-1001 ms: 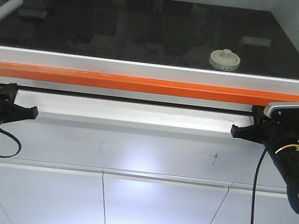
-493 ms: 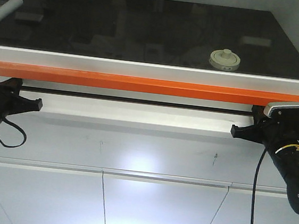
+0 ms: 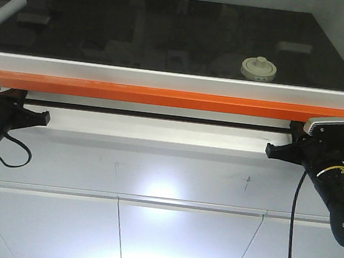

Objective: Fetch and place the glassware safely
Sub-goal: 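Lift the orange sash handle upward with both grippers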

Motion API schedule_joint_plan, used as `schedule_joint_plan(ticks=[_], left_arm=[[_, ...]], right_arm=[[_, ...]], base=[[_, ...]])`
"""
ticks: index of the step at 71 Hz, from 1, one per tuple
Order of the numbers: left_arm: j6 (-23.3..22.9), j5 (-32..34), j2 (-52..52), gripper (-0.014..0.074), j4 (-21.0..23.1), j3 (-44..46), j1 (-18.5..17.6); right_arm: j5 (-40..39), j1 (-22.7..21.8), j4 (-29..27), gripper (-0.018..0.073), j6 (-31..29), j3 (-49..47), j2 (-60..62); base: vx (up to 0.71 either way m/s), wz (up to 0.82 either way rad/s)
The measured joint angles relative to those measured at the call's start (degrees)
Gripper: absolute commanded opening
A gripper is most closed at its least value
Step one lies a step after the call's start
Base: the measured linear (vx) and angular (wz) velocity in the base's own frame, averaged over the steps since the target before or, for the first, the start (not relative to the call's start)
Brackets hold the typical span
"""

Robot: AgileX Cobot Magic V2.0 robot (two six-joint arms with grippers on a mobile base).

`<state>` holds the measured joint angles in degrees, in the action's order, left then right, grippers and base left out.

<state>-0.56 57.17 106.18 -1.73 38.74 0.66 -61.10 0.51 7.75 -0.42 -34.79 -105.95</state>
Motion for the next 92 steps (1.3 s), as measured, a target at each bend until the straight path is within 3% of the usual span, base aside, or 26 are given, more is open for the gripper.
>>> schedule_joint_plan(ticks=[35, 92], left_arm=[[-0.1, 0.5, -0.2, -0.0007, -0.1, 0.0, 0.0], [-0.1, -6.8, -8.8, -0.0007, -1.5, 0.0, 0.0]], right_arm=[[-1.2, 0.0, 0.0, -0.0004, 0.0, 0.0, -0.3], [2.0, 0.0, 0.0, -0.0004, 0.1, 0.4, 6.7]], base=[[0.0, 0.0], [0.0, 0.0]])
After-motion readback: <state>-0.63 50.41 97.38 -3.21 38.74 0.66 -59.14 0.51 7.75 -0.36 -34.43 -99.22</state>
